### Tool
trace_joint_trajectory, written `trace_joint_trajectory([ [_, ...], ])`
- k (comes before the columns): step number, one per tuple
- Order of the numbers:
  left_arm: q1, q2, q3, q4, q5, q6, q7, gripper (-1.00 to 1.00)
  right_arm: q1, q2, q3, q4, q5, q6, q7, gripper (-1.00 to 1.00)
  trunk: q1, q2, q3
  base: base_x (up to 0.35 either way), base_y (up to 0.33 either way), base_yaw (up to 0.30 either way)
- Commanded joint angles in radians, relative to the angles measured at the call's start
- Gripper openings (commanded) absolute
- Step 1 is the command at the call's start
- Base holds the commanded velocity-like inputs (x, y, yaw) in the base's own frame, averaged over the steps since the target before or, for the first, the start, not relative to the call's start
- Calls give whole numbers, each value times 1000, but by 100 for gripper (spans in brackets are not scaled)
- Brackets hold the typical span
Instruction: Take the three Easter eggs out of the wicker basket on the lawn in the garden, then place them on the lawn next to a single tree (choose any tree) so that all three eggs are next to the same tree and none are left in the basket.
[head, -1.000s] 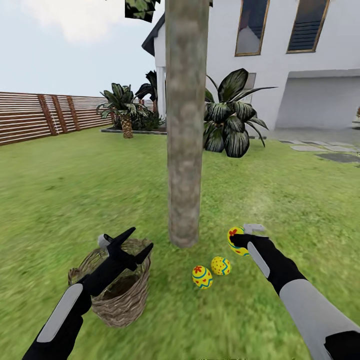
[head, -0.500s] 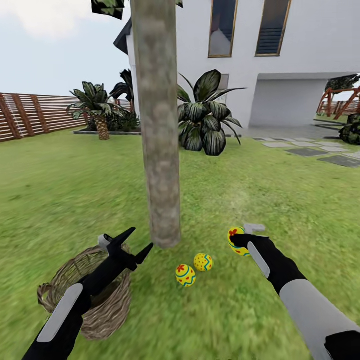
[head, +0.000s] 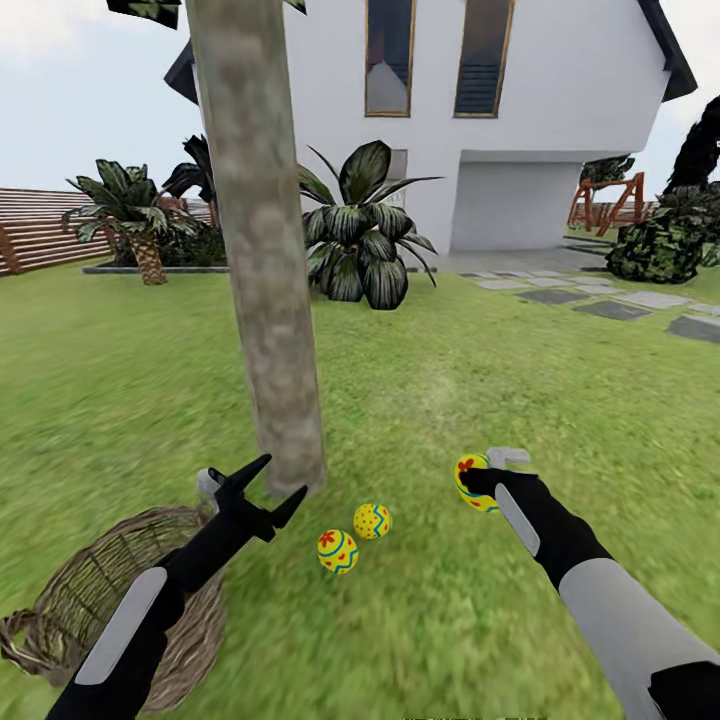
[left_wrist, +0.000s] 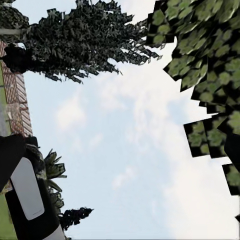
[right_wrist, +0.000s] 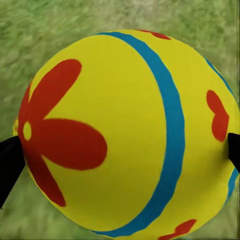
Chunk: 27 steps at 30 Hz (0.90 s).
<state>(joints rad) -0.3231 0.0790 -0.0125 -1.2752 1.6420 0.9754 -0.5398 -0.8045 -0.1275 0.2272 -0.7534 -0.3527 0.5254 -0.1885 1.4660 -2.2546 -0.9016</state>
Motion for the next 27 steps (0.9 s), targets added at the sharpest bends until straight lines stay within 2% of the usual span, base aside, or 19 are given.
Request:
trace_joint_trajectory([
  [1, 0, 1, -1, 0, -1, 2, -5, 100, -1, -1, 6, -1, -11, 3, -9, -100, 0, 0, -1, 0, 0, -287],
  [27, -1, 1, -1, 0, -1, 2, -5, 100, -1, -2, 6, 0, -11, 3, -9, -100, 0, 0, -1, 0, 0, -286],
])
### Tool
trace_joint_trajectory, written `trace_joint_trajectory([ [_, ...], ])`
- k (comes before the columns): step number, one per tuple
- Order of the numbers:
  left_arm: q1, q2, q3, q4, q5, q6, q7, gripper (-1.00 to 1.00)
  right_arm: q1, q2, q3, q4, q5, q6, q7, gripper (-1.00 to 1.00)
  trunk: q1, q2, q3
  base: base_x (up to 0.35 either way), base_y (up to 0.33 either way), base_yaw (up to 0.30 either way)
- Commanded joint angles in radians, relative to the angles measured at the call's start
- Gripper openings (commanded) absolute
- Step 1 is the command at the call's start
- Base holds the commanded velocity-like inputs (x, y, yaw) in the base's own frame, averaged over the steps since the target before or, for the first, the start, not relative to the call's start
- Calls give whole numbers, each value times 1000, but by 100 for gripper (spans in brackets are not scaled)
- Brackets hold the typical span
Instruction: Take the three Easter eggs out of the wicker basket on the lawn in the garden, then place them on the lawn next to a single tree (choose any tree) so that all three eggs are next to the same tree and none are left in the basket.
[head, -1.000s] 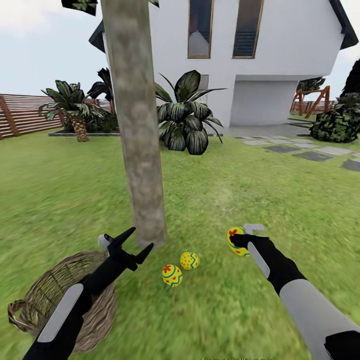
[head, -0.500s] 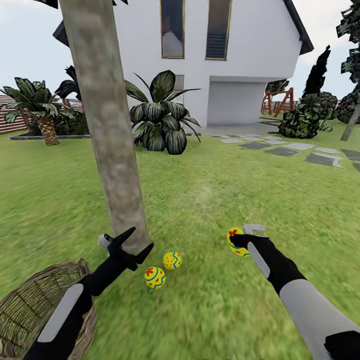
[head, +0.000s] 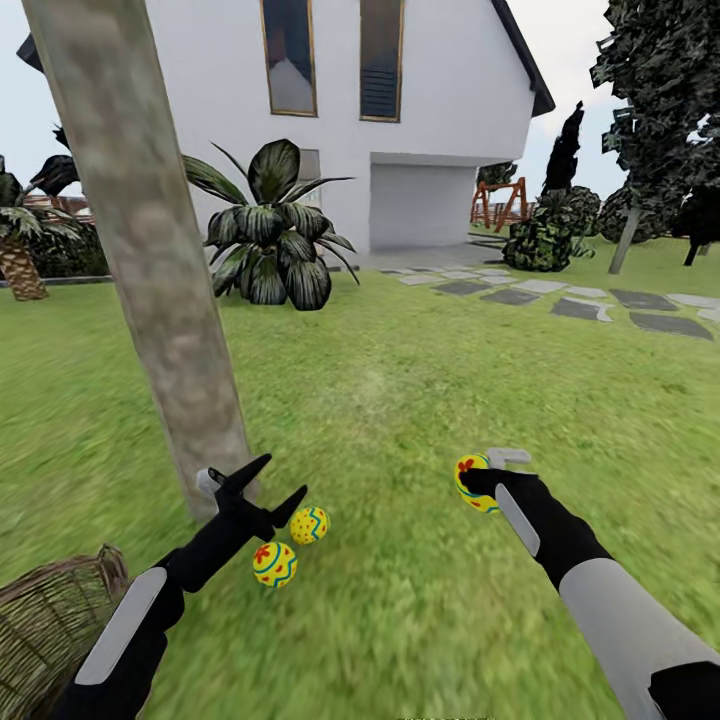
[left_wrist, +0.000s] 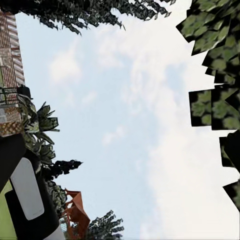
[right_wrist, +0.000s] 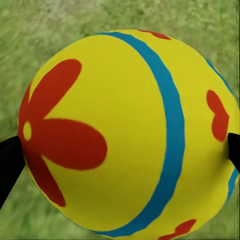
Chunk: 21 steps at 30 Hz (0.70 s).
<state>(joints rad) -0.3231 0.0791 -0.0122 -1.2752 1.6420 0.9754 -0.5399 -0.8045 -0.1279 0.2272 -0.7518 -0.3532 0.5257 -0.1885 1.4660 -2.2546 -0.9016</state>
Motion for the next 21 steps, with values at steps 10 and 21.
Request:
trace_joint_trajectory([
  [10, 0, 1, -1, 0, -1, 2, -5, 100, -1, -2, 6, -3, -10, 4, -6, -100, 0, 0, 1, 0, 0, -286],
  [21, -1, 1, -1, 0, -1, 2, -5, 100, -1, -2, 6, -3, -10, 3, -6, -100, 0, 0, 1, 0, 0, -60],
])
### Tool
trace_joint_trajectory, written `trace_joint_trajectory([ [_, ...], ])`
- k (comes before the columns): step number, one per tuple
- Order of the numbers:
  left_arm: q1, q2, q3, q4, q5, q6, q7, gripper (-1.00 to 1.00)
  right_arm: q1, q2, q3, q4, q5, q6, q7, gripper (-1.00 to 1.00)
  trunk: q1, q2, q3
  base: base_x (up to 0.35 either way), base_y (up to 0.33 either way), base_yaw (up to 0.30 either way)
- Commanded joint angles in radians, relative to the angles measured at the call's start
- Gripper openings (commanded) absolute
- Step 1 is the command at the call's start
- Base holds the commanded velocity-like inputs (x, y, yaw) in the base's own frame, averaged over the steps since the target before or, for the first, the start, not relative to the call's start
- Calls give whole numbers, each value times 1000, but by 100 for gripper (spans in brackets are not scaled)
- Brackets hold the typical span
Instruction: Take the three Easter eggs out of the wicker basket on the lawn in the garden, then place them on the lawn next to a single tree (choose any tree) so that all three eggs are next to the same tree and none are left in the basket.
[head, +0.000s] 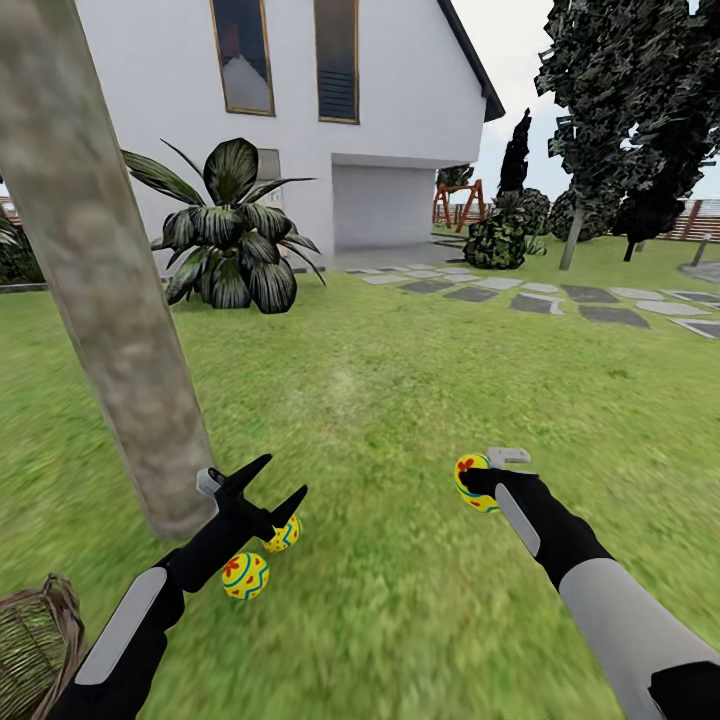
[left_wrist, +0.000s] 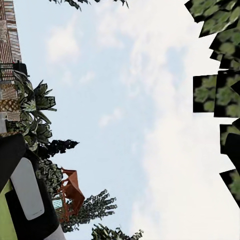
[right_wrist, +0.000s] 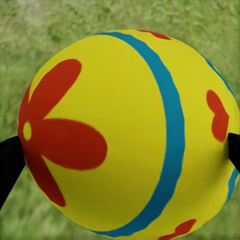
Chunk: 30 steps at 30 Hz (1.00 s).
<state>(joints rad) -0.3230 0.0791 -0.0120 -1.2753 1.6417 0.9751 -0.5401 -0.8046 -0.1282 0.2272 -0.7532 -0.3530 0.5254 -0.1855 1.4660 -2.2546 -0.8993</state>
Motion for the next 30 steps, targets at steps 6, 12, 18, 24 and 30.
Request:
trace_joint_trajectory([
  [6, 0, 1, -2, 0, 0, 2, -4, 100, -1, -1, 6, -1, -11, 3, -9, -100, 0, 0, -1, 3, 0, 0],
  [12, -1, 1, -2, -1, 0, 2, -4, 100, -1, -1, 6, 0, -11, 3, -9, -100, 0, 0, -2, 202, 0, 0],
  [18, -1, 1, -2, 0, 0, 2, -4, 100, -1, -1, 6, 1, -11, 3, -9, -100, 0, 0, -9, 328, 0, 0],
  [24, -1, 1, -2, -1, 0, 2, -4, 100, 0, -1, 7, 2, -7, 3, -12, -100, 0, 0, -19, 338, -37, 0],
  [30, -1, 1, -3, -1, 0, 2, -4, 100, 0, -1, 8, 2, -6, 4, -12, -100, 0, 0, -28, 324, -163, 59],
])
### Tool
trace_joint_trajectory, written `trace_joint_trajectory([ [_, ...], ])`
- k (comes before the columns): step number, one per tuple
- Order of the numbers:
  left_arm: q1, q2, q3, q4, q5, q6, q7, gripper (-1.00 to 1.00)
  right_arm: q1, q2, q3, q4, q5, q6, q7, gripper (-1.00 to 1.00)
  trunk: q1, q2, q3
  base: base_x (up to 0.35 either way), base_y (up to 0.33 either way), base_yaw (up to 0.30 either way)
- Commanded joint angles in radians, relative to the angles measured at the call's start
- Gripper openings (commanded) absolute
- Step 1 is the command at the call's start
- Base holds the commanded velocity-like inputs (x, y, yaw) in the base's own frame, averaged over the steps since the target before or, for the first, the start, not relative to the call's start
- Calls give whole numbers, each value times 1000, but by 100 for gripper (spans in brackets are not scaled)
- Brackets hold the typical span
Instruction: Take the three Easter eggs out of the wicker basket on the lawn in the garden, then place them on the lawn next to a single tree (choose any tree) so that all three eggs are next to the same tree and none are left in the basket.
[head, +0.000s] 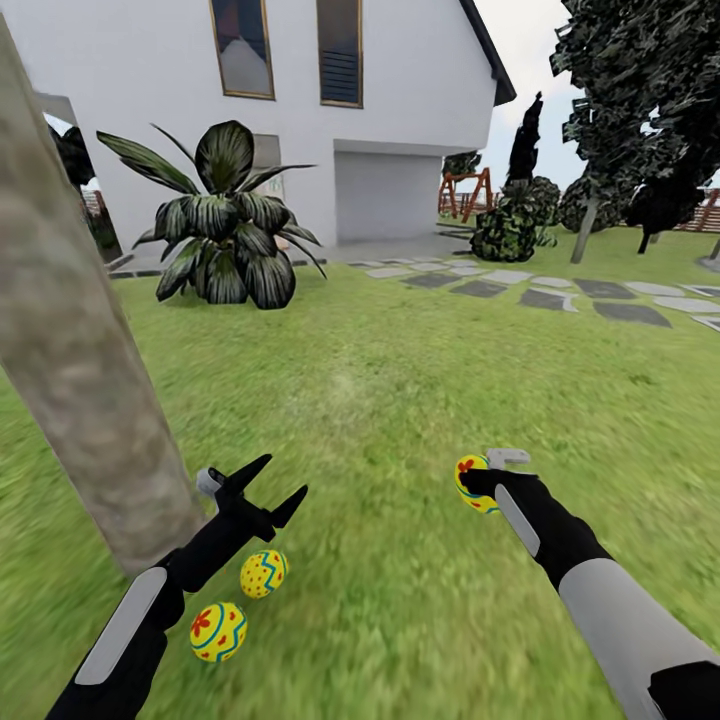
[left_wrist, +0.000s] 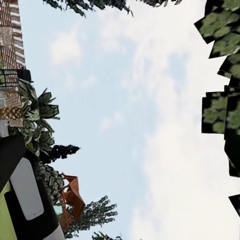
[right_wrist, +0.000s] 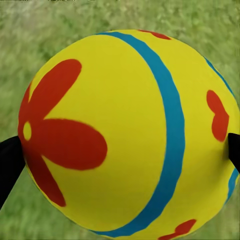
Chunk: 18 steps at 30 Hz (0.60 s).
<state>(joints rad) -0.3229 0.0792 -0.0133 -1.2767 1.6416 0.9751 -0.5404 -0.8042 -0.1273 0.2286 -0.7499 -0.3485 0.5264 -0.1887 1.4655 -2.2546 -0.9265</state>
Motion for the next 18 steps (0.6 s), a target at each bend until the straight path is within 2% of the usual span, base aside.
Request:
trace_joint_trajectory([
  [1, 0, 1, -1, 0, 0, 2, -4, 100, 0, -2, 6, -2, -10, 3, -9, -100, 0, 0, -2, 288, -216, 147],
  [5, -1, 1, -1, 0, 0, 2, -4, 100, -1, -2, 6, -2, -10, 3, -9, -100, 0, 0, -8, 214, -204, 164],
  [11, -1, 1, -1, 0, 0, 2, -4, 100, -1, -2, 6, -1, -10, 3, -8, -100, 0, 0, -9, 15, -46, 45],
  [18, -1, 1, -1, 0, 0, 2, -4, 100, 0, 0, 6, 4, -10, 2, -11, -100, 0, 0, -9, -37, -297, 265],
])
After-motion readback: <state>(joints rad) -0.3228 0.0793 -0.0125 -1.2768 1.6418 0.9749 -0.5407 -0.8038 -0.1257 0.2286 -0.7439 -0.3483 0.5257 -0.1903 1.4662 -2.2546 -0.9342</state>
